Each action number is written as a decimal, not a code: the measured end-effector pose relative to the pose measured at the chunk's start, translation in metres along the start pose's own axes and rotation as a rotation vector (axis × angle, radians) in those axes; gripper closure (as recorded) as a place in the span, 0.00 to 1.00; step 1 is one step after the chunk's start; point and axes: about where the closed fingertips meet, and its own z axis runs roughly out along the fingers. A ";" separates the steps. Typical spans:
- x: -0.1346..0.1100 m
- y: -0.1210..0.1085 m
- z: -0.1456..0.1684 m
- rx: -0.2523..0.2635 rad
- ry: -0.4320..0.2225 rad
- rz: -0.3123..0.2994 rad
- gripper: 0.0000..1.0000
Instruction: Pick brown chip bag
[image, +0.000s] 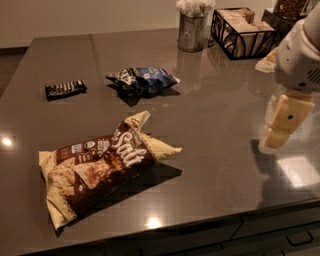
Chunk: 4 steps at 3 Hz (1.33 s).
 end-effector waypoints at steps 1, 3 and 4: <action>-0.036 0.006 0.025 -0.033 -0.028 -0.071 0.00; -0.123 0.030 0.086 -0.123 -0.090 -0.216 0.00; -0.156 0.045 0.108 -0.160 -0.118 -0.261 0.00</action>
Offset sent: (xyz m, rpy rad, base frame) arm 0.0198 0.1541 -0.0739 0.0437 0.0903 0.2983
